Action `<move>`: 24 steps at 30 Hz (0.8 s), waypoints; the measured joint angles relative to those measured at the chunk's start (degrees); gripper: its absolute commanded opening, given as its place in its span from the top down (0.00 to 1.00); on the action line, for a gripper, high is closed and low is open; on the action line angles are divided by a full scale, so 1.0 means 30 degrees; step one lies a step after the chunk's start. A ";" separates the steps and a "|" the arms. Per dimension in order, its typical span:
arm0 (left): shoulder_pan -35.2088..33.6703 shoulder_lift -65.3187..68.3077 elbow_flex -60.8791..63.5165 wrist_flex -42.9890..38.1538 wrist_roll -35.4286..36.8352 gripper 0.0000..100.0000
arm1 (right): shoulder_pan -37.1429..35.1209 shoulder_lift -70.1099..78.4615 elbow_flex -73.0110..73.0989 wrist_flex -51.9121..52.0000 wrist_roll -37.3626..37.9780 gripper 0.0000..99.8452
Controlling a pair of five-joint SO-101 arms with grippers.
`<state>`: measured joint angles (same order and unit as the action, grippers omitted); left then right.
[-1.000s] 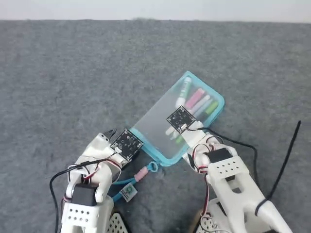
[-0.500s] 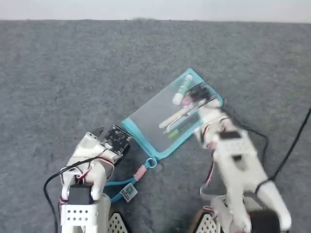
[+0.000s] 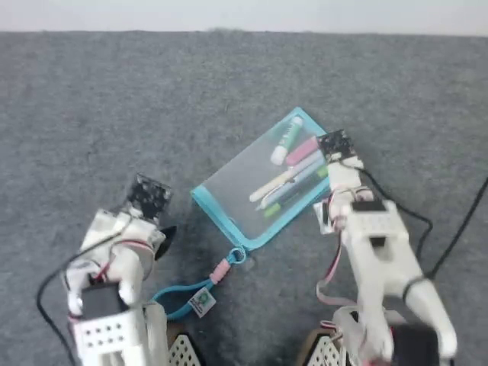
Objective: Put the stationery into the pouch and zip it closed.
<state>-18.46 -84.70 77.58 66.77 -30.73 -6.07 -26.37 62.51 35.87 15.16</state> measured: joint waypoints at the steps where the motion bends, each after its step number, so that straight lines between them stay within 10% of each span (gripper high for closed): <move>1: 0.0000 0.1348 -0.1114 0.0088 -0.0029 0.66 | -0.0176 -0.0879 0.0791 -0.0469 0.0234 0.99; 12: 0.0967 1.7114 -0.4337 -0.6476 -0.2432 0.66 | -0.0967 -0.0996 0.2139 -0.2960 0.1758 0.99; 24: 0.4396 2.0278 -0.5626 -1.0637 -0.1377 0.66 | -0.1143 0.0440 0.2110 -0.5304 0.1817 0.99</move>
<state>-5.27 -23.87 60.70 34.86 -34.86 -9.49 -25.05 68.84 19.96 20.62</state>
